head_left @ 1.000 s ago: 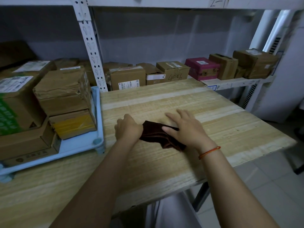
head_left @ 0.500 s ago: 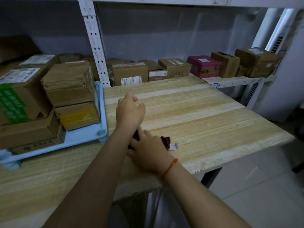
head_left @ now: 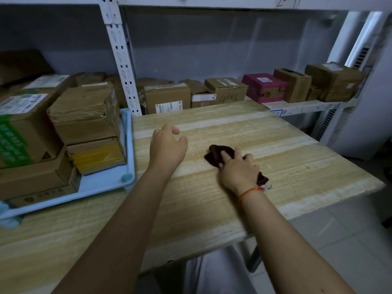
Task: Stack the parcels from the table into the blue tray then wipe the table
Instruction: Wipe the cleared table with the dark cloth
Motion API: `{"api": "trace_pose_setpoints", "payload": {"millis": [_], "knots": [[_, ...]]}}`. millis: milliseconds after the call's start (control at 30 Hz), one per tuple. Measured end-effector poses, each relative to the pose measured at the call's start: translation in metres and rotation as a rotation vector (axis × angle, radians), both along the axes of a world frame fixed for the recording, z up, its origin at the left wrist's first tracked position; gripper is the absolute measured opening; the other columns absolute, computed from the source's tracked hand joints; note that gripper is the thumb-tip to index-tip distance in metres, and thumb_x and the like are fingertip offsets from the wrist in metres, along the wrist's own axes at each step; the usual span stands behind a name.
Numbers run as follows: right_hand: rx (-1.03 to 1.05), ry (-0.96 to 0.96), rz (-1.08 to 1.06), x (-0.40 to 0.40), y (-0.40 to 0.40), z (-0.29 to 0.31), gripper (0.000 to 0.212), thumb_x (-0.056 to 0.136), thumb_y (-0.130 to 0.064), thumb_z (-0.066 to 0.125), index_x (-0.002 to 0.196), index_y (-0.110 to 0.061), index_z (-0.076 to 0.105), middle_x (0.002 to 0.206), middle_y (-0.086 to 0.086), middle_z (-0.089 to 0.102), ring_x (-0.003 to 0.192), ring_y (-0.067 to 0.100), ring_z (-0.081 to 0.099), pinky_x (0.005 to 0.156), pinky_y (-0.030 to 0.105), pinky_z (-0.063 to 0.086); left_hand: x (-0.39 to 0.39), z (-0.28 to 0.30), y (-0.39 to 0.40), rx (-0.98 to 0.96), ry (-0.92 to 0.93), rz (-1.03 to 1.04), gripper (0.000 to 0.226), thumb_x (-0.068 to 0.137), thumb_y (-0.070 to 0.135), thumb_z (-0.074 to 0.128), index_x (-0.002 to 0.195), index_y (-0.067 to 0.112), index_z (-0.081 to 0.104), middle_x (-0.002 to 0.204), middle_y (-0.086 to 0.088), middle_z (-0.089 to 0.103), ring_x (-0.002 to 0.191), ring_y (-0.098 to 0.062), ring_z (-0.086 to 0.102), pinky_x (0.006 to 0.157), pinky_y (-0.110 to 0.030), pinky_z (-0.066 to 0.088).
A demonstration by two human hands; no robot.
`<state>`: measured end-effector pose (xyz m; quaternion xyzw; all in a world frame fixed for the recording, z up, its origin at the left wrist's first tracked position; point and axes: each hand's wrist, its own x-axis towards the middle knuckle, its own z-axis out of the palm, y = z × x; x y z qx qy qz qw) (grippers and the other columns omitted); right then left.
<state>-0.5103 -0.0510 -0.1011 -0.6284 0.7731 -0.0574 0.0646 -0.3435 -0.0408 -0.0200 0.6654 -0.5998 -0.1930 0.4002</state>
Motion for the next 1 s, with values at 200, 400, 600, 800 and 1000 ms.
{"api": "trace_pose_setpoints", "payload": {"millis": [200,400,600,800,1000], "knots": [[0.003,-0.018,-0.282,-0.052,-0.036,0.012,0.045,0.094,-0.025,0.039,0.139,-0.029,0.042,0.146,0.006,0.036,0.127,0.035,0.032,0.095,0.046,0.037,-0.014,-0.003,-0.019,0.022,0.002,-0.028,0.026,0.095,0.025,0.054,0.119,0.015,0.056,0.129,-0.005,0.047,0.091,-0.011,0.042,0.069,-0.02,0.033],[-0.042,-0.088,-0.364,-0.054,-0.075,0.009,0.043,0.093,-0.024,0.044,0.136,-0.017,0.043,0.142,0.013,0.039,0.129,0.037,0.032,0.099,0.047,0.037,-0.003,-0.003,-0.036,0.009,-0.002,-0.002,0.026,0.095,0.024,0.054,0.119,0.015,0.056,0.129,-0.005,0.048,0.067,0.002,0.037,0.053,-0.011,0.025],[-0.161,-0.066,-0.003,0.044,-0.094,-0.005,0.037,0.098,-0.026,0.04,0.131,-0.012,0.048,0.131,0.019,0.05,0.117,0.037,0.047,0.099,0.042,0.036,0.009,0.0,-0.05,-0.03,0.011,0.022,0.024,0.094,0.023,0.055,0.116,0.014,0.057,0.127,-0.006,0.05,0.07,-0.002,0.041,0.06,-0.018,0.031],[-0.15,-0.431,0.291,0.159,-0.085,-0.024,0.039,0.091,-0.023,0.055,0.129,-0.014,0.052,0.13,0.008,0.054,0.116,0.03,0.052,0.085,0.035,0.038,0.026,0.007,-0.059,-0.076,0.048,0.111,0.02,0.092,0.018,0.055,0.112,0.016,0.057,0.125,-0.006,0.052,0.099,-0.014,0.048,0.081,-0.028,0.042],[-0.244,-0.367,0.457,0.175,-0.107,-0.009,0.037,0.098,-0.025,0.051,0.132,-0.011,0.05,0.133,0.011,0.05,0.119,0.031,0.047,0.097,0.04,0.042,0.043,0.015,-0.067,-0.099,0.04,0.172,0.024,0.092,0.013,0.053,0.116,0.014,0.057,0.12,-0.002,0.055,0.109,-0.017,0.051,0.083,-0.026,0.041]]}}
